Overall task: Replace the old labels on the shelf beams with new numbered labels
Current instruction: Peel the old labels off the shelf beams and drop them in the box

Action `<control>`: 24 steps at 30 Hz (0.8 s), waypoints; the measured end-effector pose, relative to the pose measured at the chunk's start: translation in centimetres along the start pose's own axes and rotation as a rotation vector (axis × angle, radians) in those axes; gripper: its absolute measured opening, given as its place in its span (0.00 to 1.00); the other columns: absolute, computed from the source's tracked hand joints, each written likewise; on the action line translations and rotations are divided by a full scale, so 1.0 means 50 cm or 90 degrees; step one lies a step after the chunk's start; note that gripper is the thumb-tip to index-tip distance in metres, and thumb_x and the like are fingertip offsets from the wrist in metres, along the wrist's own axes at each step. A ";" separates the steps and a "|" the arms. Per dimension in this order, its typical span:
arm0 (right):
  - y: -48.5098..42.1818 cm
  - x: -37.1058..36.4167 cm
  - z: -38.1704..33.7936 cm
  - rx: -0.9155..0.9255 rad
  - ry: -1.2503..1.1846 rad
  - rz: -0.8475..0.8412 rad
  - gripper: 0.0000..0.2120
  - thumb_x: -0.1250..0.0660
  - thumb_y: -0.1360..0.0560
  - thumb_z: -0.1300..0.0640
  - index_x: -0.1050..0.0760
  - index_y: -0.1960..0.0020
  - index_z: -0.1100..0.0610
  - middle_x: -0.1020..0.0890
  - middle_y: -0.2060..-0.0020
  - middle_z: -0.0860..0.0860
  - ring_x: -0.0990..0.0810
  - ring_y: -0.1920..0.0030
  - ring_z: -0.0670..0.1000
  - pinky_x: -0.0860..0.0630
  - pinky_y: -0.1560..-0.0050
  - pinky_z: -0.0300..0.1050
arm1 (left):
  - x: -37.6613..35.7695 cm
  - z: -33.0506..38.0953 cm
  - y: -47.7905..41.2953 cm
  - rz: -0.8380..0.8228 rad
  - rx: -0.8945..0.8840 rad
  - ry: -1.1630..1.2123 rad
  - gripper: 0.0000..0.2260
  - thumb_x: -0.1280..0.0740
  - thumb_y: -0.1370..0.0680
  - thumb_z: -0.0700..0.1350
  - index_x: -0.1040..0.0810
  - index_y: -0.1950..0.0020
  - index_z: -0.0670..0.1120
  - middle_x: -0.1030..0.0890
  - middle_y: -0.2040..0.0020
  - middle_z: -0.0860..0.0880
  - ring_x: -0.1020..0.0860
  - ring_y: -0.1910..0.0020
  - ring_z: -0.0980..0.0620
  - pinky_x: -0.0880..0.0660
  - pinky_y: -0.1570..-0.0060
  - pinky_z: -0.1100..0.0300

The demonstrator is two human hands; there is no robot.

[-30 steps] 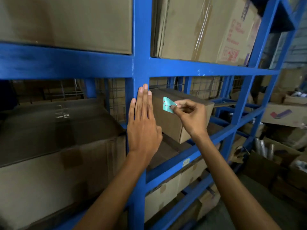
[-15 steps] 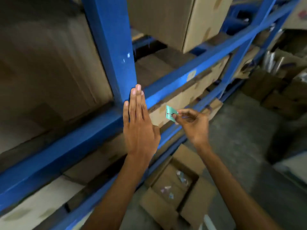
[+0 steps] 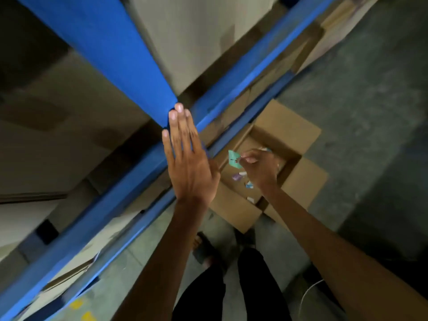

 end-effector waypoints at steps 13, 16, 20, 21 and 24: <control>-0.183 -0.194 0.412 -0.136 0.188 -0.022 0.11 0.31 0.23 0.53 0.14 0.44 0.53 0.13 0.46 0.55 0.16 0.43 0.57 0.20 0.44 0.45 | -0.466 -0.007 0.101 -0.085 0.098 -0.018 0.46 0.32 0.27 0.48 0.53 0.17 0.35 0.51 0.16 0.34 0.52 0.16 0.37 0.52 0.18 0.43; -0.202 -0.221 0.462 -0.151 0.212 -0.026 0.15 0.33 0.22 0.48 0.16 0.41 0.55 0.14 0.44 0.57 0.16 0.42 0.57 0.20 0.43 0.46 | -0.500 -0.003 0.098 -0.076 0.095 -0.023 0.44 0.34 0.26 0.46 0.53 0.18 0.34 0.50 0.17 0.32 0.51 0.17 0.35 0.53 0.17 0.43; -0.219 -0.251 0.502 -0.151 0.225 -0.044 0.15 0.32 0.21 0.49 0.17 0.40 0.56 0.14 0.44 0.57 0.17 0.41 0.56 0.22 0.38 0.48 | -0.518 0.001 0.094 -0.065 0.095 -0.041 0.44 0.34 0.28 0.45 0.51 0.18 0.33 0.48 0.18 0.31 0.49 0.18 0.33 0.52 0.18 0.42; -0.223 -0.257 0.513 -0.164 0.229 -0.050 0.15 0.31 0.22 0.50 0.17 0.39 0.57 0.14 0.44 0.57 0.17 0.40 0.56 0.22 0.37 0.49 | -0.524 0.003 0.094 -0.070 0.091 -0.043 0.44 0.34 0.29 0.44 0.51 0.18 0.33 0.48 0.18 0.30 0.49 0.18 0.33 0.52 0.18 0.42; -0.233 -0.265 0.537 -0.204 0.231 -0.054 0.14 0.34 0.20 0.53 0.18 0.38 0.58 0.14 0.44 0.58 0.18 0.39 0.57 0.23 0.36 0.50 | -0.536 0.007 0.092 -0.077 0.080 -0.043 0.44 0.34 0.29 0.44 0.50 0.18 0.33 0.48 0.18 0.30 0.49 0.18 0.32 0.51 0.18 0.42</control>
Point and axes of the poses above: each hand's wrist, its own y-axis away from the middle knuckle, its own x-axis out of the back of the hand, z = x × y, the point moved 9 cm from there along -y, towards the middle knuckle
